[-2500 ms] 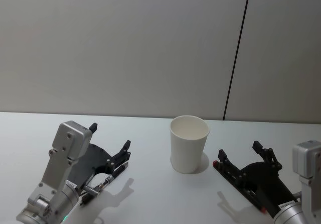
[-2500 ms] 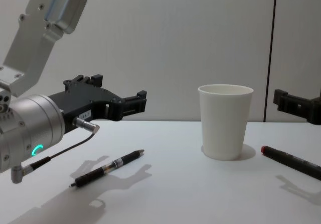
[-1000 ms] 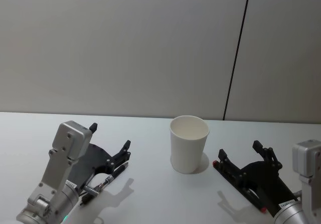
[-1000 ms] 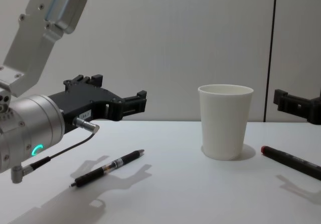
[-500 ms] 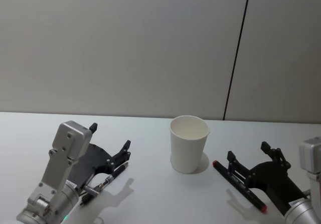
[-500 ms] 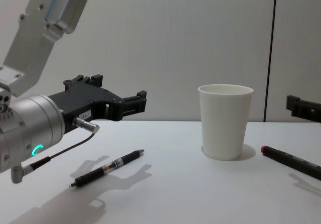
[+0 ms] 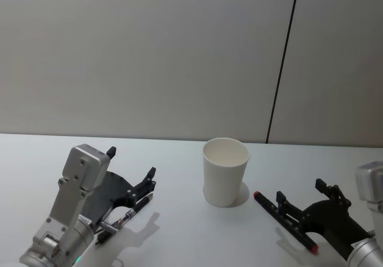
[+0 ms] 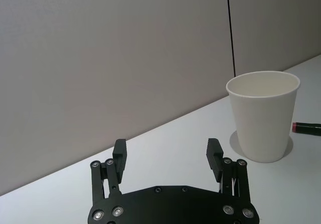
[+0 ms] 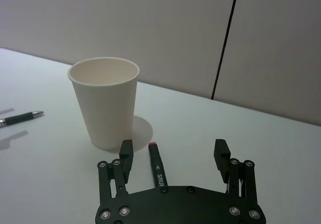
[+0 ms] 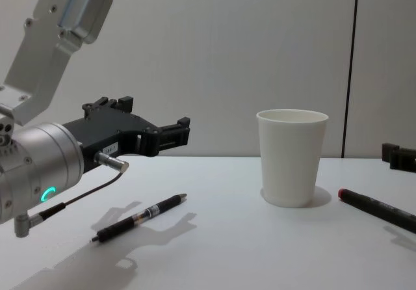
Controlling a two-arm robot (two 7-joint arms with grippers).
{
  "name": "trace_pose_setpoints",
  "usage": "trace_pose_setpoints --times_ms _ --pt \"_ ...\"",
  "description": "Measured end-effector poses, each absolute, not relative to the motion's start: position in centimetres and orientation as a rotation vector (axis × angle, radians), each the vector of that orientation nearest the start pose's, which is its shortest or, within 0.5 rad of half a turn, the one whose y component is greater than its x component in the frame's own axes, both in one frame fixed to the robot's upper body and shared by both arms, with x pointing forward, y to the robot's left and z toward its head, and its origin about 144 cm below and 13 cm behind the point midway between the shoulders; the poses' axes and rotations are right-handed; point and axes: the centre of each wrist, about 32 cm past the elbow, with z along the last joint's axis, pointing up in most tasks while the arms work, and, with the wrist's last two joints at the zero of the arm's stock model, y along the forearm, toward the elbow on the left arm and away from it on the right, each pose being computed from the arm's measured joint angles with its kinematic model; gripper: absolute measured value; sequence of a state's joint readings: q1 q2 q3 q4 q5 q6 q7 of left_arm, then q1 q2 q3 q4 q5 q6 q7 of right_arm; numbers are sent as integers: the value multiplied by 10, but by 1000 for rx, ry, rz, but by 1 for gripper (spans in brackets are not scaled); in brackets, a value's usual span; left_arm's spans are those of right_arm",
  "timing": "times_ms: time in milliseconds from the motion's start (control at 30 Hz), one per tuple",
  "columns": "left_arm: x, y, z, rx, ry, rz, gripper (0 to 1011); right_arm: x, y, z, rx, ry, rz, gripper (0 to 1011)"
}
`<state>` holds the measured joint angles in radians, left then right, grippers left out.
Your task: Place the pen into the pen holder.
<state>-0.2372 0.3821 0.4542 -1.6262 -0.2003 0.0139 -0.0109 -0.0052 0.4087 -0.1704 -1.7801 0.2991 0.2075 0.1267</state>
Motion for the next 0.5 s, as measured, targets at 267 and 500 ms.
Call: trace_pose_setpoints --times_ms 267,500 --pt "492 198 1204 61 -268 1124 1003 456 -267 1211 -224 8 -1189 1001" --pt "492 198 1204 61 -268 1124 1003 463 -264 1213 -280 27 -1178 1001"
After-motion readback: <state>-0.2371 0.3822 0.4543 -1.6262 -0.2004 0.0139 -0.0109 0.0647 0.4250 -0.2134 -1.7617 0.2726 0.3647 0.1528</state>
